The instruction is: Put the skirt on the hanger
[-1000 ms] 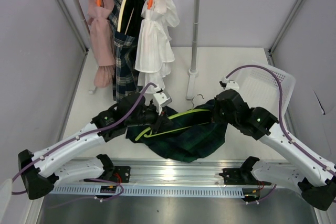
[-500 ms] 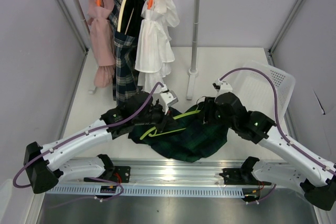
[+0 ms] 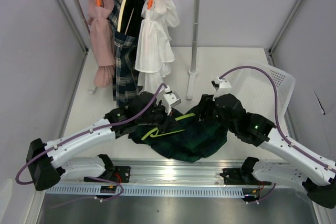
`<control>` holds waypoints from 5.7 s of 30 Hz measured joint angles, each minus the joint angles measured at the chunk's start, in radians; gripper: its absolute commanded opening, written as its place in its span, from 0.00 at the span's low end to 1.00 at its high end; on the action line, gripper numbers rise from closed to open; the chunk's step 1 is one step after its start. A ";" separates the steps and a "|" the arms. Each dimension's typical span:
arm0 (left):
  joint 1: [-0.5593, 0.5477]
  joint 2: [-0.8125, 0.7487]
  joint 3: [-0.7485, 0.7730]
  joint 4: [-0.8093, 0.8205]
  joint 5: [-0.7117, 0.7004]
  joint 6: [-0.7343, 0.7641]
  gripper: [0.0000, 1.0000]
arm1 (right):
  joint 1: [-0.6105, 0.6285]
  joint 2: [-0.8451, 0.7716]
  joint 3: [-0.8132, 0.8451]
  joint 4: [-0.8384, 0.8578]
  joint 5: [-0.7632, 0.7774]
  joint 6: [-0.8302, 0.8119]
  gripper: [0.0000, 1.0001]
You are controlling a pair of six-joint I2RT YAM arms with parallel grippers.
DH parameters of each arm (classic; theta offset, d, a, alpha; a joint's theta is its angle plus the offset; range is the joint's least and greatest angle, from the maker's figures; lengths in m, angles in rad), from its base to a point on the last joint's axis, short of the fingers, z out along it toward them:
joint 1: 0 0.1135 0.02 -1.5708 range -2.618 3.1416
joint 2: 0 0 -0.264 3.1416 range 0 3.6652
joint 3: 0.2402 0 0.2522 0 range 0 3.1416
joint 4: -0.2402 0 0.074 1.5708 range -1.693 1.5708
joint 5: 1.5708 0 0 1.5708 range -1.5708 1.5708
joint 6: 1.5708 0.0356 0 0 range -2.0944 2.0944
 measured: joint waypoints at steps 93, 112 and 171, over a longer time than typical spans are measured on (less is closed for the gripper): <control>0.290 -0.249 -0.580 0.247 -0.160 -0.541 0.45 | -0.038 -0.157 -0.217 0.135 0.125 0.045 0.00; 0.227 -0.240 -0.602 0.331 -0.209 -0.522 0.00 | -0.058 -0.158 -0.217 0.138 0.118 0.045 0.00; 0.485 -0.233 -0.020 -0.351 0.171 -0.451 0.00 | -0.013 -0.222 -0.300 0.341 0.381 -0.064 0.00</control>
